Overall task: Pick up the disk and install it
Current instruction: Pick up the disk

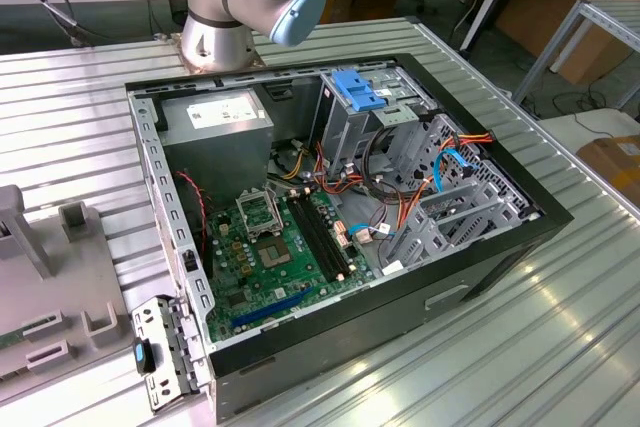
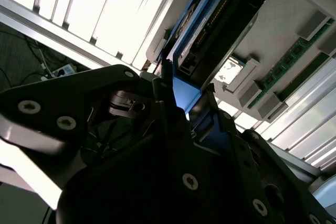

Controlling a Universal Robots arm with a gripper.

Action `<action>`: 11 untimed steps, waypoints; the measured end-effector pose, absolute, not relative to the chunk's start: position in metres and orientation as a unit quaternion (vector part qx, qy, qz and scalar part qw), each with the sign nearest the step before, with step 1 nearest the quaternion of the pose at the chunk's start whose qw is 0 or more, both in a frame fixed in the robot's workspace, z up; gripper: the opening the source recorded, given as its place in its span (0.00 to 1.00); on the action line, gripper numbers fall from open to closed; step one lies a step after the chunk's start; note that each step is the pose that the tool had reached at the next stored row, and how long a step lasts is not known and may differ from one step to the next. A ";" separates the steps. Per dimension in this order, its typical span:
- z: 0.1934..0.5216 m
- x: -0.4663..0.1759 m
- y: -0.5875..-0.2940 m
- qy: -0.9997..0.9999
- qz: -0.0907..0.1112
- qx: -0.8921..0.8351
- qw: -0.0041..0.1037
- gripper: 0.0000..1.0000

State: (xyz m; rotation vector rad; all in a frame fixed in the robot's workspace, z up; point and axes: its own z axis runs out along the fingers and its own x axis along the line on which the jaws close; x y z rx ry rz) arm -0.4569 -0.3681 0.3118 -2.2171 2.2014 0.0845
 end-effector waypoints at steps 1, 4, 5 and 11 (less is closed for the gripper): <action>0.312 -0.457 -0.368 0.704 0.027 -0.709 0.008 0.37; 0.312 -0.457 -0.368 0.704 0.027 -0.709 0.008 0.44; 0.312 -0.457 -0.368 0.704 0.027 -0.709 0.008 0.44; 0.314 -0.457 -0.368 0.691 0.028 -0.722 0.008 0.44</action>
